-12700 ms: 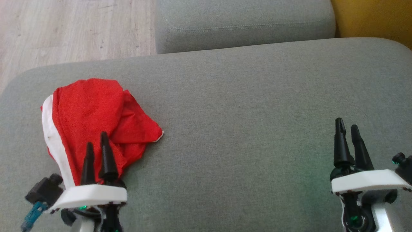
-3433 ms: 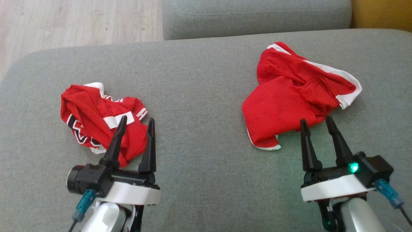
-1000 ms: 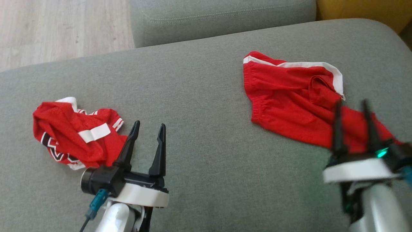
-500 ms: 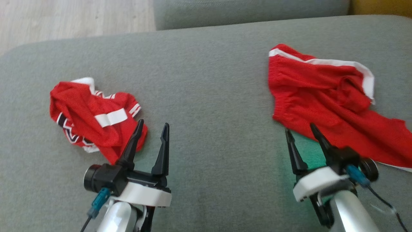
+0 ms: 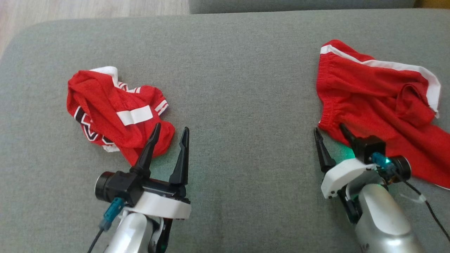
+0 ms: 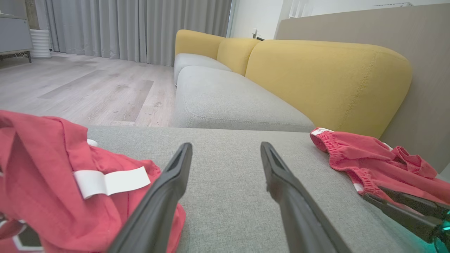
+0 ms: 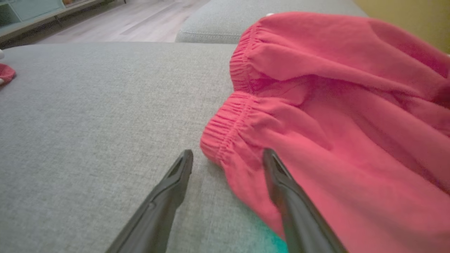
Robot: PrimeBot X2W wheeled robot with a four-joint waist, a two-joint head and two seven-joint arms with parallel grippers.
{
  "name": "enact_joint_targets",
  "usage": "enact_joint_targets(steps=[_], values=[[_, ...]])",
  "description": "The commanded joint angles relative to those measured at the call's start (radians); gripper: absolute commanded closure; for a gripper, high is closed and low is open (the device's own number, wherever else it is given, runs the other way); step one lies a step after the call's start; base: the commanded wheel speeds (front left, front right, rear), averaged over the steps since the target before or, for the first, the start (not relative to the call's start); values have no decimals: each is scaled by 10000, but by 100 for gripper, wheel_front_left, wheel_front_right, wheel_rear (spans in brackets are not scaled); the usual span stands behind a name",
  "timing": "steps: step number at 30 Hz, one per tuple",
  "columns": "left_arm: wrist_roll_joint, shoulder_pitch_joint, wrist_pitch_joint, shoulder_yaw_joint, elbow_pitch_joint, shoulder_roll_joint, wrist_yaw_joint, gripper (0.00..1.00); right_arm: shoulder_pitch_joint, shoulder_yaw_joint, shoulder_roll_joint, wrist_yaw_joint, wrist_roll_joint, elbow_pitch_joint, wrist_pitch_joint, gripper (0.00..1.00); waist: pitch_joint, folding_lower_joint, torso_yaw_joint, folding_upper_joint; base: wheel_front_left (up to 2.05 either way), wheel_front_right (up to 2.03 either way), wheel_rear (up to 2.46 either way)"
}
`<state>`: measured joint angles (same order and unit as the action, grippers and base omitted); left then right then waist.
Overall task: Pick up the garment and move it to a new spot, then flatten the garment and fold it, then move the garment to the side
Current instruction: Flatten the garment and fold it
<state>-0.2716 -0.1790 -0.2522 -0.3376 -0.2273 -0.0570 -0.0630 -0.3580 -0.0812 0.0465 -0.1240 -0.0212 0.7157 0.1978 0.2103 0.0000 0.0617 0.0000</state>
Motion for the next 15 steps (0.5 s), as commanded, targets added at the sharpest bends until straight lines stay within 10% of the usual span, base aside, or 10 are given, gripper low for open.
enact_joint_targets(steps=[1, 3, 4, 5, 15], values=[[107, -392, -95, 232, 244, 6, -42, 0, -394, -186, 37, -67, 131, -71, 176, 0, 40, 0, 18, 0, 0, 0, 0], [113, -419, -95, 220, 214, 10, -50, 0, -600, -218, 37, -67, 263, 199, 299, 2, 74, 0, 15, 0, 0, 0, 0], [114, -434, -95, 213, 198, 12, -56, 0, -689, -256, 37, -67, 391, 301, 366, 64, 87, 0, 10, 0, 0, 0, 0], [115, -449, -95, 200, 177, 14, -65, 0, -769, -348, 37, -67, 458, 382, 426, 100, 92, 0, -1, 0, 0, 0, 0], [74, -385, -95, 140, 75, 29, -140, 0, -730, -1934, 37, -67, 2005, -447, 634, 100, -274, 0, -287, 0, 0, 0, 0]])
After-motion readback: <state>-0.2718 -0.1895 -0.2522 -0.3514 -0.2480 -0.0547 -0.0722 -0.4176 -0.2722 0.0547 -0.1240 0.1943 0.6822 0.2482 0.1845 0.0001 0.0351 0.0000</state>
